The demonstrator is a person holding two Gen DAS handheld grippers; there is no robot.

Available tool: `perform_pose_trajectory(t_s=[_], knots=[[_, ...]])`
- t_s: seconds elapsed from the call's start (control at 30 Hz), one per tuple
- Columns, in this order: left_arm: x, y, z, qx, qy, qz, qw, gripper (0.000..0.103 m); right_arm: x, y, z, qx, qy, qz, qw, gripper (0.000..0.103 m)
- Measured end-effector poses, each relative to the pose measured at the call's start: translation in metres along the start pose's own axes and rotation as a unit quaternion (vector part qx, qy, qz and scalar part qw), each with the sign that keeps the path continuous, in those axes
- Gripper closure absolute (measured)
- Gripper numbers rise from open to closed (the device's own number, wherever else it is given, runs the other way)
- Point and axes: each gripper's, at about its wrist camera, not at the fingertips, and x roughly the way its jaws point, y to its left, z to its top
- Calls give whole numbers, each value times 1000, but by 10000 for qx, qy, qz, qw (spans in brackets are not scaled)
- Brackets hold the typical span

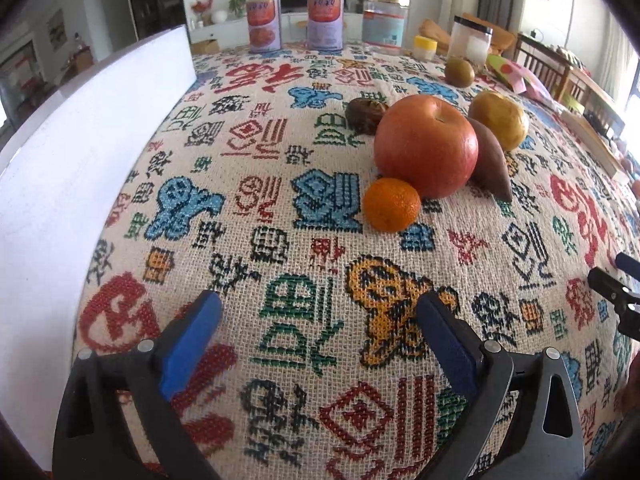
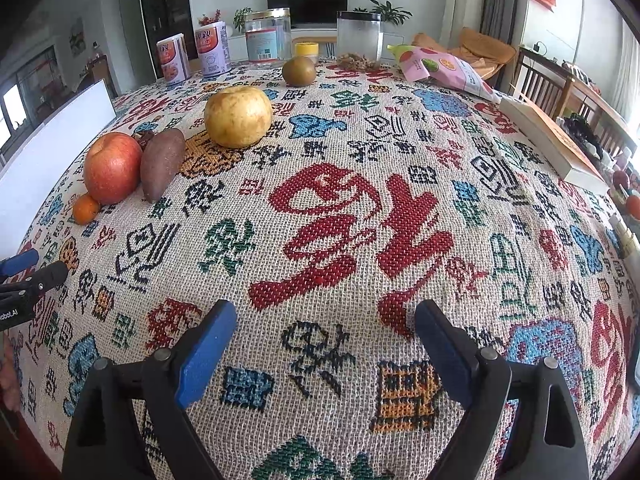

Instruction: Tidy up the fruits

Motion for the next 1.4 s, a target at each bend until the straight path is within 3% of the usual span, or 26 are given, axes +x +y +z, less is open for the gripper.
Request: perform_pose_trajectory(t_s=[0.13, 1.17, 1.4], knots=[[1, -1, 0, -2, 4, 12, 10000, 1, 3, -1, -1, 51, 84, -119, 9999, 0], [-3, 1, -3, 106, 19, -150, 9998, 1, 3, -1, -2, 83, 88, -86, 9999, 0], [-5, 8, -5, 468, 22, -438, 9979, 1, 3, -2, -2, 84, 87, -83, 9999, 0]])
